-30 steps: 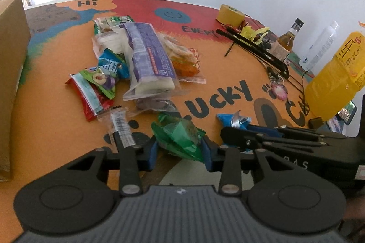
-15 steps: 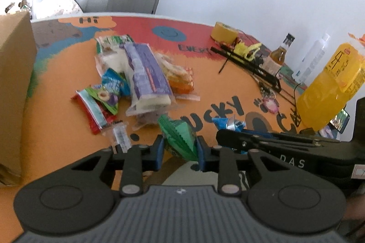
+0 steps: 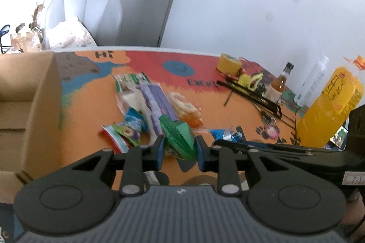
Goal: Organize snacks
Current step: 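Lift and carry the green wrapper and blue bag with both tools over the box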
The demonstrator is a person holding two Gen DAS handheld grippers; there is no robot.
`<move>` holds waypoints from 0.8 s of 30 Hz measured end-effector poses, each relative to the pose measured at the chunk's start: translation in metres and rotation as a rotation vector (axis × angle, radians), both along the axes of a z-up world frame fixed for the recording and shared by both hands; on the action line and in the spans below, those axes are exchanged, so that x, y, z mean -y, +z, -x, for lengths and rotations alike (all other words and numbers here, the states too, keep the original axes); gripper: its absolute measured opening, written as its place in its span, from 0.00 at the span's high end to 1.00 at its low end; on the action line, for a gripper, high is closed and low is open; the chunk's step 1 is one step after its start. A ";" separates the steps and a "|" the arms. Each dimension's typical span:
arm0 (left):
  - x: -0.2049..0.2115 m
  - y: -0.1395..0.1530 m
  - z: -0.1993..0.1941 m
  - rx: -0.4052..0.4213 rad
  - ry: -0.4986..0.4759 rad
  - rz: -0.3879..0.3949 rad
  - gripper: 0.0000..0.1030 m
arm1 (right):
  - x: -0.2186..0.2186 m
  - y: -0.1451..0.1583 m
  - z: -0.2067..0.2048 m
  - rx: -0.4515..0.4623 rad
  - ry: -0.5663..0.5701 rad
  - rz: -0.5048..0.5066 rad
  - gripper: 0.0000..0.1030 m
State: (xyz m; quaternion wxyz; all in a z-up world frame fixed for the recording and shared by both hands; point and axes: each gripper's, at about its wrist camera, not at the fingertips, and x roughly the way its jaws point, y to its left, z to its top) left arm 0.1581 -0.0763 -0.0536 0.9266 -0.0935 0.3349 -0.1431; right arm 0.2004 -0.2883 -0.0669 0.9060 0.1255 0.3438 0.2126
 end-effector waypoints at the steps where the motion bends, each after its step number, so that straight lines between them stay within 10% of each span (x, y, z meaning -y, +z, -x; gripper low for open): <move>1: -0.003 0.002 0.001 0.005 0.008 -0.001 0.74 | -0.002 0.002 0.000 0.005 0.004 -0.004 0.72; 24: -0.087 0.038 0.015 0.080 0.225 -0.023 0.74 | -0.068 0.035 -0.013 0.087 0.131 -0.011 0.72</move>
